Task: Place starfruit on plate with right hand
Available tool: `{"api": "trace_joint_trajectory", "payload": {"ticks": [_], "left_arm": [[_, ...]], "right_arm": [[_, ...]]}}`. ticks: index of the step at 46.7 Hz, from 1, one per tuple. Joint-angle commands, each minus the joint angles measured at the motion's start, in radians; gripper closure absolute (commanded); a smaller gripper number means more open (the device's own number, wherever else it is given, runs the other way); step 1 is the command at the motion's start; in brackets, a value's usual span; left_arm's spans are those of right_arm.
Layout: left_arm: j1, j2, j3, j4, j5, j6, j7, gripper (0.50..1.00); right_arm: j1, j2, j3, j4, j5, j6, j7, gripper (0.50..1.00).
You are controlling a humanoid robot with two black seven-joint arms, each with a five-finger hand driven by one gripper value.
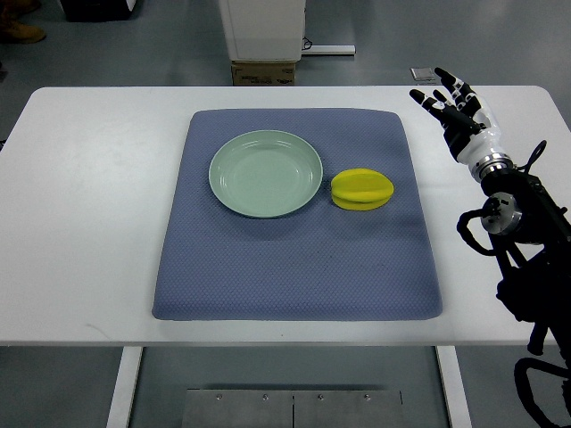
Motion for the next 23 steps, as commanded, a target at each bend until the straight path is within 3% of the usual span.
{"api": "trace_joint_trajectory", "payload": {"ticks": [1, 23], "left_arm": [[0.000, 0.000, 0.000, 0.000, 0.000, 0.001, 0.000, 0.500], [0.000, 0.000, 0.000, 0.000, 0.000, 0.001, 0.000, 0.500]], "right_arm": [[0.001, 0.000, 0.000, 0.001, 0.005, 0.000, -0.006, 0.500], [0.025, 0.000, -0.015, -0.010, 0.023, -0.002, 0.000, 0.500]]}}
